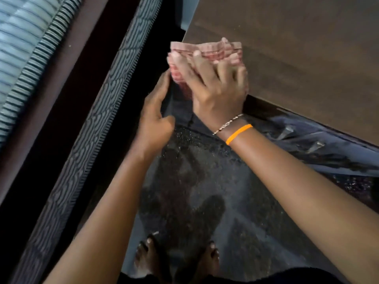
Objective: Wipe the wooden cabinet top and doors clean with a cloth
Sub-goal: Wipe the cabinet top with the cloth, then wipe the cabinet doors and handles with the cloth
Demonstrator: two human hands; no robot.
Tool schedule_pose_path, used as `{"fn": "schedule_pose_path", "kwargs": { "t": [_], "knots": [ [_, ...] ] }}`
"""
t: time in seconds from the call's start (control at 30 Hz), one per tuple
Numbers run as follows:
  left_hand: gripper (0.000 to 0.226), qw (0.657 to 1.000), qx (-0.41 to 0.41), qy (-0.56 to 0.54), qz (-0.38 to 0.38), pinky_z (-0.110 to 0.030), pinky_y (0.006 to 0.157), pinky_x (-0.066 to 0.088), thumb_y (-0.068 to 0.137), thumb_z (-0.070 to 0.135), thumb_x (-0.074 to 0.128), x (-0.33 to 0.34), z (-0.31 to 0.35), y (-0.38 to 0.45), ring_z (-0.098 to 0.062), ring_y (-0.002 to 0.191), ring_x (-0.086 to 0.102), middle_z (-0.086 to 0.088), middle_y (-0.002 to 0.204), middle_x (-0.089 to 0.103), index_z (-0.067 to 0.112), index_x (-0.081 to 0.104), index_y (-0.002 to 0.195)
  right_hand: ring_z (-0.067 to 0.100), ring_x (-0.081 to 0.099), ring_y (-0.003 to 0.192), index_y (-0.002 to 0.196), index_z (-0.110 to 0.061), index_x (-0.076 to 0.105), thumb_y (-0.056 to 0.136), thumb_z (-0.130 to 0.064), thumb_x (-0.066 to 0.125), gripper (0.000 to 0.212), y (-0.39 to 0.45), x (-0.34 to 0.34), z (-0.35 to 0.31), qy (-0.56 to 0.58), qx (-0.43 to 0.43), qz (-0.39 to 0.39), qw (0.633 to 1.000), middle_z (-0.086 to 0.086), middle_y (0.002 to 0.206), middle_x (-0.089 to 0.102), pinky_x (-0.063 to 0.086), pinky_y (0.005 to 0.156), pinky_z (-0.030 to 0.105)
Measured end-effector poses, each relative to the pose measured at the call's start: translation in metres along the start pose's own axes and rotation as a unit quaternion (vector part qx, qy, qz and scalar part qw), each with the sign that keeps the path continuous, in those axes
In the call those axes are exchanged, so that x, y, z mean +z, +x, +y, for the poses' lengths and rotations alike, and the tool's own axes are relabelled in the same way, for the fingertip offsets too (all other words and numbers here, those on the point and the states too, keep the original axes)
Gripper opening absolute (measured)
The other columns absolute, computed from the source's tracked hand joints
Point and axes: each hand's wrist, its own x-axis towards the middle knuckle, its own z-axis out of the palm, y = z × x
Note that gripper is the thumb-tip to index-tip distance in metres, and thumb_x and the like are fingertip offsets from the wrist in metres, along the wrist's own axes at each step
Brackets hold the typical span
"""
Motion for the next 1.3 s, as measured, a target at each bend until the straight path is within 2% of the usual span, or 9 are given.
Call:
{"fn": "schedule_pose_path", "kwargs": {
  "t": [0.17, 0.33, 0.4, 0.5, 0.6, 0.77, 0.93, 1.17, 1.3],
  "knots": [
    [0.076, 0.992, -0.036, -0.093, 0.077, -0.025, 0.115, 0.024, 0.075, -0.017, 0.043, 0.011, -0.032, -0.016, 0.008, 0.133, 0.030, 0.009, 0.148, 0.034, 0.016, 0.032, 0.143, 0.019, 0.037, 0.080, 0.129, -0.036, 0.052, 0.090, -0.020, 0.052, 0.042, 0.002, 0.014, -0.008, -0.026, -0.019, 0.057, 0.998, -0.010, 0.111, 0.067, 0.027, 0.065, 0.036],
    [0.081, 0.989, -0.038, -0.085, 0.113, 0.007, 0.094, 0.024, 0.079, -0.017, 0.045, 0.019, -0.065, -0.023, 0.031, 0.116, 0.027, 0.017, 0.146, 0.031, 0.023, 0.025, 0.146, 0.015, 0.047, 0.108, 0.138, -0.034, 0.039, 0.095, -0.018, 0.039, 0.046, -0.013, 0.021, -0.003, -0.104, -0.056, 0.067, 0.991, -0.011, 0.129, 0.058, 0.030, 0.087, 0.035],
    [0.080, 0.987, -0.013, -0.091, 0.130, 0.006, 0.095, 0.025, 0.076, -0.021, 0.041, 0.018, -0.072, -0.010, 0.032, 0.111, 0.031, 0.015, 0.140, 0.037, 0.020, 0.030, 0.144, 0.016, 0.037, 0.127, 0.144, -0.031, 0.026, 0.098, -0.018, 0.035, 0.048, -0.037, 0.022, 0.010, -0.134, -0.061, 0.054, 0.988, -0.007, 0.143, 0.041, 0.016, 0.106, 0.042],
    [0.075, 0.985, 0.010, -0.104, 0.137, -0.001, 0.098, 0.032, 0.075, -0.021, 0.037, 0.024, -0.079, 0.005, 0.017, 0.116, 0.040, 0.012, 0.132, 0.046, 0.019, 0.040, 0.139, 0.024, 0.014, 0.139, 0.148, -0.029, 0.015, 0.099, -0.015, 0.034, 0.054, -0.089, 0.016, 0.048, -0.165, -0.044, 0.037, 0.985, -0.001, 0.149, 0.021, 0.005, 0.114, 0.050],
    [0.075, 0.986, 0.016, -0.127, 0.110, -0.011, 0.105, 0.032, 0.074, -0.020, 0.034, 0.032, -0.085, 0.011, 0.004, 0.125, 0.037, 0.006, 0.139, 0.044, 0.017, 0.040, 0.139, 0.028, 0.007, 0.141, 0.149, -0.026, 0.014, 0.094, -0.011, 0.041, 0.062, -0.124, 0.003, 0.082, -0.184, -0.019, 0.028, 0.982, 0.004, 0.153, 0.012, 0.016, 0.104, 0.061],
    [0.079, 0.986, -0.005, -0.156, 0.054, -0.027, 0.112, 0.030, 0.076, -0.020, 0.037, 0.034, -0.089, 0.008, -0.003, 0.133, 0.032, 0.005, 0.148, 0.034, 0.022, 0.034, 0.143, 0.030, 0.002, 0.140, 0.149, -0.026, 0.005, 0.087, -0.013, 0.047, 0.076, -0.118, 0.000, 0.069, -0.180, 0.013, 0.002, 0.984, 0.008, 0.152, 0.011, 0.012, 0.104, 0.065],
    [0.089, 0.977, -0.009, -0.211, 0.024, -0.035, 0.116, 0.024, 0.064, -0.023, 0.031, 0.033, -0.099, 0.013, -0.005, 0.136, 0.029, 0.002, 0.150, 0.032, 0.019, 0.035, 0.143, 0.025, 0.014, 0.139, 0.148, -0.024, 0.016, 0.089, -0.047, 0.043, 0.069, -0.046, 0.020, 0.010, -0.164, -0.112, -0.003, 0.980, 0.003, 0.153, 0.020, -0.016, 0.110, 0.047],
    [0.083, 0.969, -0.029, -0.213, 0.118, 0.003, 0.093, 0.029, 0.066, -0.029, 0.023, 0.025, -0.101, 0.020, -0.001, 0.126, 0.037, -0.003, 0.143, 0.042, 0.006, 0.038, 0.140, 0.013, 0.022, 0.141, 0.149, -0.016, 0.010, 0.093, -0.045, 0.025, 0.065, -0.012, 0.045, -0.024, -0.260, -0.203, 0.035, 0.943, -0.004, 0.155, 0.023, -0.018, 0.110, 0.050],
    [0.080, 0.977, -0.029, -0.189, 0.092, -0.010, 0.104, 0.032, 0.068, -0.025, 0.026, 0.026, -0.108, 0.021, -0.005, 0.130, 0.036, 0.000, 0.141, 0.041, 0.010, 0.041, 0.139, 0.015, 0.005, 0.144, 0.148, -0.023, 0.016, 0.095, -0.046, 0.031, 0.060, -0.051, 0.038, 0.011, -0.217, -0.170, 0.033, 0.961, -0.007, 0.156, 0.019, -0.019, 0.112, 0.043]
  ]
}}
